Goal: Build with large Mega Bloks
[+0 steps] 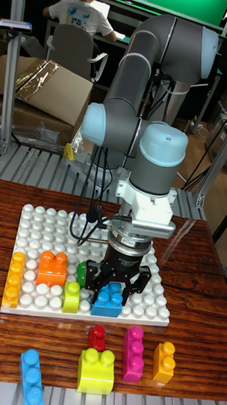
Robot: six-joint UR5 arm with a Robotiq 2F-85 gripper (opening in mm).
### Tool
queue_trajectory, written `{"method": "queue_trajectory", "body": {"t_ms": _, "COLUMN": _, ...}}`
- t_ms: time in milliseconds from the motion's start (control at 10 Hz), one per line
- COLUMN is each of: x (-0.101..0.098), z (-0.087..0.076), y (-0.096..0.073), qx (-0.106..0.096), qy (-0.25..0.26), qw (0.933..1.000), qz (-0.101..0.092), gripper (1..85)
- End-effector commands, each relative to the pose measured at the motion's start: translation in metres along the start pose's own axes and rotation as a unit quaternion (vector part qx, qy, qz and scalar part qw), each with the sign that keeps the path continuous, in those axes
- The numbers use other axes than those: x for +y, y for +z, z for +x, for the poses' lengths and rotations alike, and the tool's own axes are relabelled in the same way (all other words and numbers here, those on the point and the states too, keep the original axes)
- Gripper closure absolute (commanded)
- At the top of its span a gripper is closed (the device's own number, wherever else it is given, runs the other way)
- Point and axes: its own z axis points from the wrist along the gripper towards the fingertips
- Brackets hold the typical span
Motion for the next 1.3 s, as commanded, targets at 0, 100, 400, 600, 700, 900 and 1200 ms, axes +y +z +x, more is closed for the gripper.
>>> {"method": "queue_trajectory", "body": {"t_ms": 0, "x": 0.001, "z": 0.0, "y": -0.001, "qx": -0.002, "qy": 0.005, "qw": 1.0, "qz": -0.004, "gripper": 84.7}}
{"method": "queue_trajectory", "body": {"t_ms": 100, "x": 0.002, "z": 0.001, "y": 0.002, "qx": -0.001, "qy": 0.006, "qw": 1.0, "qz": -0.004, "gripper": 84.7}}
{"method": "queue_trajectory", "body": {"t_ms": 400, "x": 0.008, "z": 0.015, "y": -0.009, "qx": 0.026, "qy": -0.002, "qw": 0.9995, "qz": -0.019, "gripper": 69.0}}
{"method": "queue_trajectory", "body": {"t_ms": 600, "x": 0.004, "z": 0.011, "y": -0.018, "qx": 0.029, "qy": -0.009, "qw": 0.9991, "qz": -0.028, "gripper": 60.7}}
{"method": "queue_trajectory", "body": {"t_ms": 700, "x": 0.006, "z": 0.01, "y": -0.017, "qx": 0.026, "qy": -0.012, "qw": 0.9991, "qz": -0.032, "gripper": 52.7}}
{"method": "queue_trajectory", "body": {"t_ms": 900, "x": 0.007, "z": 0.01, "y": -0.019, "qx": 0.025, "qy": -0.016, "qw": 0.999, "qz": -0.034, "gripper": 48.0}}
{"method": "queue_trajectory", "body": {"t_ms": 1200, "x": 0.009, "z": 0.007, "y": -0.017, "qx": 0.019, "qy": -0.031, "qw": 0.9985, "qz": -0.042, "gripper": 39.0}}
